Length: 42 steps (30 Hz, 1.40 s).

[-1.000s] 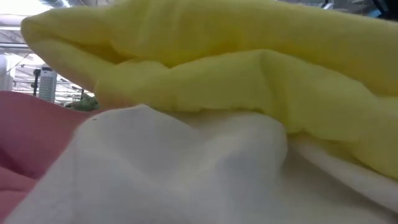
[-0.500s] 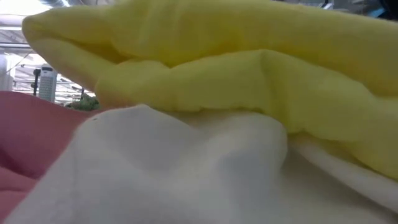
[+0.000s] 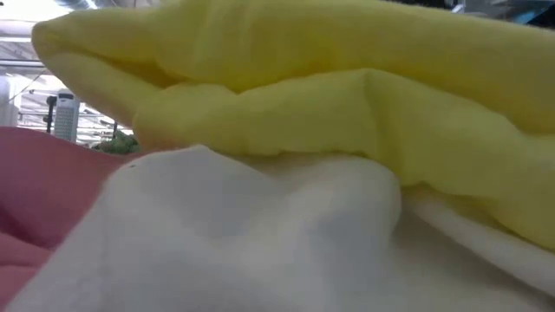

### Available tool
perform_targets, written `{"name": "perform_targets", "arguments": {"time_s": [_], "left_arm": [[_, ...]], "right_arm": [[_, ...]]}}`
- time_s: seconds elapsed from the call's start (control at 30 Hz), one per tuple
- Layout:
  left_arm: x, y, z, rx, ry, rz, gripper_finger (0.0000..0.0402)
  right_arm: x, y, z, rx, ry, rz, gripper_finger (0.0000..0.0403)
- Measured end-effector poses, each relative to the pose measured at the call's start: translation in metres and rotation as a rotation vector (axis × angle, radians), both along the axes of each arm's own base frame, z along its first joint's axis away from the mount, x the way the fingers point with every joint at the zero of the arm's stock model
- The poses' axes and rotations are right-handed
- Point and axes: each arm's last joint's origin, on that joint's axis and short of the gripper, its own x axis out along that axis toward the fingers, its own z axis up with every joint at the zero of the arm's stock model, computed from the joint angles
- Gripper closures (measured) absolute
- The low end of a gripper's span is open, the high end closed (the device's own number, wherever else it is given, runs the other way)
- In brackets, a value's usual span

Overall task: Fold laundry
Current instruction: Fold the yellow shirt

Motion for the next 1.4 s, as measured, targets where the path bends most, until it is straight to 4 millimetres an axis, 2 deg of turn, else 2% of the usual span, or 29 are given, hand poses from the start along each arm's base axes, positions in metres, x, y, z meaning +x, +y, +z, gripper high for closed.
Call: {"name": "perform_targets", "arguments": {"time_s": [0.17,0.33,0.4,0.5,0.63,0.87,0.97,1.13,1.2,1.27,1.33,1.37,1.4], "left_arm": [[0.0,0.0,0.0,-0.002,-0.001,0.002,0.0254],[0.0,0.0,0.0,0.003,-0.008,0.004,0.0254],[0.0,0.0,0.0,0.002,-0.01,0.005,0.0254],[0.0,0.0,0.0,-0.001,-0.013,0.007,0.0254],[0.0,0.0,0.0,-0.003,-0.013,0.008,0.0254],[0.0,0.0,0.0,-0.006,-0.015,0.01,0.0254],[0.0,0.0,0.0,-0.008,-0.016,0.01,0.0254],[0.001,-0.001,0.0,-0.01,-0.017,0.01,0.0254],[0.001,-0.001,0.0,-0.016,-0.02,0.014,0.0254],[0.001,-0.001,0.0,-0.022,-0.022,0.019,0.0254],[0.001,-0.001,0.0,-0.023,-0.022,0.02,0.0254],[0.001,-0.001,0.0,-0.022,-0.022,0.019,0.0254],[0.001,-0.001,0.0,-0.021,-0.022,0.018,0.0254]], "right_arm": [[0.004,0.004,0.039,-0.043,-0.276,0.095,0.0314],[0.029,0.009,0.052,0.005,-0.445,0.363,0.0227],[0.038,0.005,0.047,0.034,-0.457,0.38,0.0195],[0.049,-0.006,0.025,0.084,-0.386,0.37,0.0162],[0.063,-0.012,-0.005,0.15,-0.314,0.384,0.0151],[0.084,-0.012,-0.029,0.208,-0.352,0.444,0.0159],[0.088,-0.018,-0.044,0.228,-0.319,0.433,0.0159],[0.093,-0.029,-0.055,0.231,-0.323,0.372,0.0166],[0.094,-0.032,-0.055,0.227,-0.326,0.357,0.0195],[0.094,-0.032,-0.052,0.225,-0.336,0.359,0.0258],[0.093,-0.034,-0.05,0.24,-0.325,0.396,0.0347],[0.093,-0.033,-0.049,0.251,-0.327,0.423,0.0374],[0.093,-0.032,-0.05,0.264,-0.325,0.428,0.0383]]}}
